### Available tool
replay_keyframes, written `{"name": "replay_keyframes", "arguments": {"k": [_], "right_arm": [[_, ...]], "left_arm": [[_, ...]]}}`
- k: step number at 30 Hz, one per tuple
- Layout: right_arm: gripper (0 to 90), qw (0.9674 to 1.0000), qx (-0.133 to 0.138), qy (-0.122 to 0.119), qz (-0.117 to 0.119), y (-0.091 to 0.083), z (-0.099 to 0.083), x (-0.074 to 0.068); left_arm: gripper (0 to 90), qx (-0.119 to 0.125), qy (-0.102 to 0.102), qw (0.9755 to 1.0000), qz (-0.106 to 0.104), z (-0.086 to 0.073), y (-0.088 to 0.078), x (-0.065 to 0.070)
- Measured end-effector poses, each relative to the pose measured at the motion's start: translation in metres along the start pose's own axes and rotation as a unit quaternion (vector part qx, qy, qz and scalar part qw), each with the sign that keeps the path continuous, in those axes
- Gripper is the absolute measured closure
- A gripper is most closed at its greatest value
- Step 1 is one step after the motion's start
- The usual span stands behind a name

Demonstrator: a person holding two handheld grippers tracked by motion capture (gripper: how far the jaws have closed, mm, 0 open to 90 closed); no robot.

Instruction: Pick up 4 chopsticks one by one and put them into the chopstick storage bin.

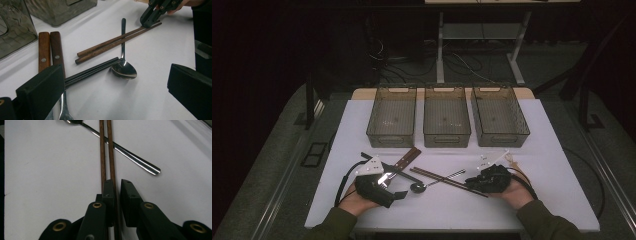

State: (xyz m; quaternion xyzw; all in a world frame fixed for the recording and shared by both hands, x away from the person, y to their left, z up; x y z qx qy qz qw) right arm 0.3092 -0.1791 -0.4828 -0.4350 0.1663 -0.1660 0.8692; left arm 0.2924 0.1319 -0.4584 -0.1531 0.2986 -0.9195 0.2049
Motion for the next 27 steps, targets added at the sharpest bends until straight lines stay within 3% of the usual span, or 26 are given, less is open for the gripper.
{"name": "replay_keyframes", "arguments": {"k": [11,27], "right_arm": [[83.0,0.9998,0.0,-0.014,-0.011,0.001,-0.0012,-0.0015],[85.5,0.9997,0.008,-0.013,-0.018,0.0012,-0.0027,-0.002]], "left_arm": [[0.4,-0.002,0.001,1.0,-0.001,-0.0003,0.0002,0.0002],[0.4,-0.002,0.001,1.0,0.0,-0.0004,0.0004,0.0003]]}}
Point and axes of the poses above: each handheld gripper's, and its own axes: y roughly forward along the jaws, z roughly out of its top, x roughly to its right, the point moved 5 cm from there along y, roughly forward along the jaws, and after that the axes turned 6 degrees about -x, right-handed, at the moved point
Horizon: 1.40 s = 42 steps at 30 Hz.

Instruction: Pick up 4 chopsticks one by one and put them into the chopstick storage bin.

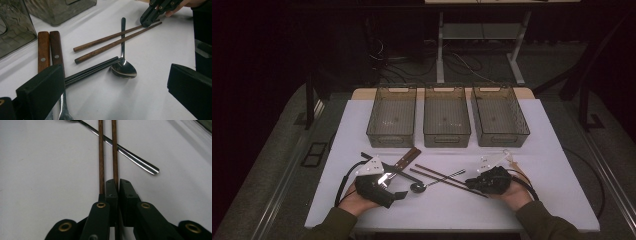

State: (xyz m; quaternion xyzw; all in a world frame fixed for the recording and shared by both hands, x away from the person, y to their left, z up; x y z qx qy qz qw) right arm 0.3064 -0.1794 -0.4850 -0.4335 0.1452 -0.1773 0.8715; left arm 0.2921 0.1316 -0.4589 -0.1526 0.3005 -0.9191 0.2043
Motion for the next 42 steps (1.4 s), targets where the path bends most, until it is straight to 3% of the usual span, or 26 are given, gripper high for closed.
{"name": "replay_keyframes", "arguments": {"k": [20,35,42], "right_arm": [[85.7,0.9999,0.009,0.006,0.013,-0.006,0.001,0.001],[85.7,0.9981,0.056,0.022,0.011,-0.032,0.005,0.007],[85.7,0.9953,0.089,0.036,0.011,-0.046,0.007,0.011]], "left_arm": [[0.4,0.004,0.002,1.0,-0.001,0.001,-0.001,0.0],[0.4,0.004,0.001,1.0,-0.002,0.001,-0.001,0.0],[0.4,0.004,0.001,1.0,-0.001,0.001,-0.001,0.0]]}}
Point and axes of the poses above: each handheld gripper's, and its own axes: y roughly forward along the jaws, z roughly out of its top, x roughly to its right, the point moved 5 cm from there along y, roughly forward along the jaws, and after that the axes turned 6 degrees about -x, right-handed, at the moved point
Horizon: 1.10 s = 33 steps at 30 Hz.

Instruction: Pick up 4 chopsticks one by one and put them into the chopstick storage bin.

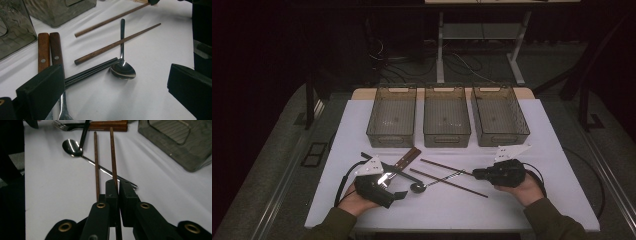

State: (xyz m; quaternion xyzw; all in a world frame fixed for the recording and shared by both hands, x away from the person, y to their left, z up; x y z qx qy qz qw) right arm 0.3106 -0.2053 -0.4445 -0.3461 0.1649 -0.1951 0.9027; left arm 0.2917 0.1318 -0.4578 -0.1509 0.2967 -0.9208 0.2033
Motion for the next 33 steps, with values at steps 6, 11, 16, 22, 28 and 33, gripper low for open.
{"name": "replay_keyframes", "arguments": {"k": [6,11,16,22,28,33], "right_arm": [[85.7,0.9998,0.02,0.006,-0.003,-0.009,0.004,0.001],[85.7,0.9996,0.026,0.007,-0.005,-0.014,0.006,0.003],[85.7,0.9992,0.038,0.007,-0.007,-0.021,0.011,0.005],[85.7,0.9987,0.05,0.008,-0.01,-0.027,0.017,0.006],[85.7,0.9979,0.061,0.014,-0.017,-0.032,0.028,0.008],[85.7,0.9969,0.071,0.024,-0.024,-0.032,0.039,0.013]], "left_arm": [[0.4,0.002,0.001,1.0,0.002,0.0,0.0,0.0],[0.0,0.0,-0.004,1.0,0.001,-0.002,0.002,0.0],[0.0,0.012,-0.006,0.9999,0.001,-0.002,0.002,0.0],[0.0,0.009,-0.013,0.9998,-0.009,-0.002,0.004,0.004],[0.0,0.007,-0.012,0.9999,-0.009,-0.003,0.004,0.001],[0.0,0.002,-0.009,0.9999,-0.006,-0.003,0.005,0.002]]}}
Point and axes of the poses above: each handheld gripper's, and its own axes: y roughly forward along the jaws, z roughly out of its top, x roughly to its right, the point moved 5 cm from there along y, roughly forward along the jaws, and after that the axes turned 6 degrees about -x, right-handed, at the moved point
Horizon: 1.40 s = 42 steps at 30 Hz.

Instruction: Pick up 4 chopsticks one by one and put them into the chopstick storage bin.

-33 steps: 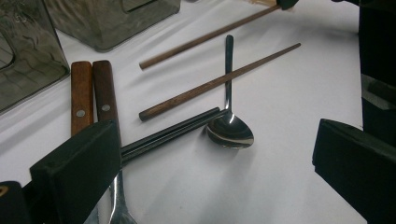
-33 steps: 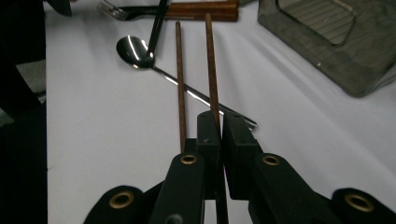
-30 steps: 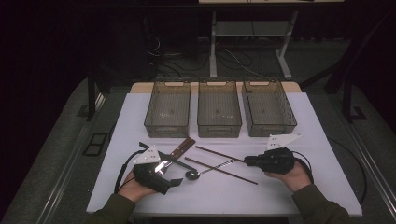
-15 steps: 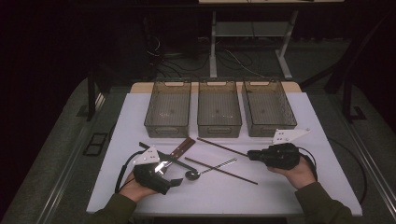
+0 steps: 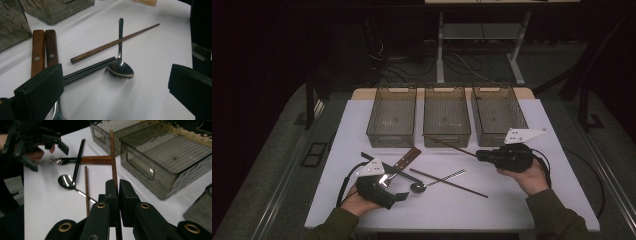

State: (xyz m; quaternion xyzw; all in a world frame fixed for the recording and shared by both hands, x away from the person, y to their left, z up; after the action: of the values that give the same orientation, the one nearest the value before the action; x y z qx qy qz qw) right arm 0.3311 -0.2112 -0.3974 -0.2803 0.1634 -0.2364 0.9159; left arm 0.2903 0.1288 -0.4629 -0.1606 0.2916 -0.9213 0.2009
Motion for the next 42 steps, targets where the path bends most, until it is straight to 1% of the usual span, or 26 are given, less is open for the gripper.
{"name": "replay_keyframes", "arguments": {"k": [2,3,5,7,12,14,17,24,28,31,36,39,42], "right_arm": [[85.7,1.0,0.002,0.008,-0.004,0.001,0.004,0.001],[85.7,0.9999,0.002,0.009,-0.006,0.001,0.006,0.001],[85.6,0.9998,0.005,0.016,-0.01,0.004,0.009,0.002],[85.7,0.9997,0.006,0.018,-0.013,0.006,0.012,0.004],[85.6,0.9992,0.007,0.031,-0.024,0.012,0.017,0.007],[85.6,0.9991,0.008,0.033,-0.026,0.014,0.02,0.007],[85.6,0.9988,0.009,0.036,-0.031,0.017,0.025,0.008],[85.6,0.9981,0.012,0.041,-0.045,0.027,0.038,0.011],[85.6,0.9974,0.014,0.048,-0.052,0.032,0.045,0.012],[85.6,0.9971,0.012,0.048,-0.057,0.035,0.053,0.012],[85.6,0.9967,0.016,0.054,-0.059,0.041,0.063,0.015],[85.6,0.9964,0.018,0.056,-0.061,0.047,0.068,0.017],[85.6,0.9964,0.015,0.055,-0.062,0.053,0.072,0.017]], "left_arm": [[0.0,0.001,0.002,1.0,0.0,0.0,-0.001,0.0],[0.0,0.004,0.0,1.0,0.0,0.001,0.0,0.0],[0.0,0.001,-0.003,1.0,0.001,0.0,0.0,-0.001],[0.0,0.006,0.0,1.0,0.0,0.001,0.0,0.0],[0.0,0.001,0.002,1.0,-0.002,0.001,0.001,0.002],[0.0,0.002,0.002,1.0,-0.002,0.002,0.002,0.001],[0.0,0.004,-0.004,1.0,-0.002,0.001,0.002,0.001],[0.0,0.005,-0.002,1.0,0.001,0.002,0.001,0.001],[0.0,0.004,-0.002,1.0,0.001,0.002,0.001,0.0],[0.0,0.006,-0.001,1.0,0.0,0.002,0.001,0.001],[0.0,0.006,0.004,1.0,0.002,0.003,0.001,0.001],[0.0,0.008,-0.001,1.0,0.002,0.003,0.001,0.001],[0.0,0.009,-0.001,1.0,0.001,0.003,0.0,0.001]]}}
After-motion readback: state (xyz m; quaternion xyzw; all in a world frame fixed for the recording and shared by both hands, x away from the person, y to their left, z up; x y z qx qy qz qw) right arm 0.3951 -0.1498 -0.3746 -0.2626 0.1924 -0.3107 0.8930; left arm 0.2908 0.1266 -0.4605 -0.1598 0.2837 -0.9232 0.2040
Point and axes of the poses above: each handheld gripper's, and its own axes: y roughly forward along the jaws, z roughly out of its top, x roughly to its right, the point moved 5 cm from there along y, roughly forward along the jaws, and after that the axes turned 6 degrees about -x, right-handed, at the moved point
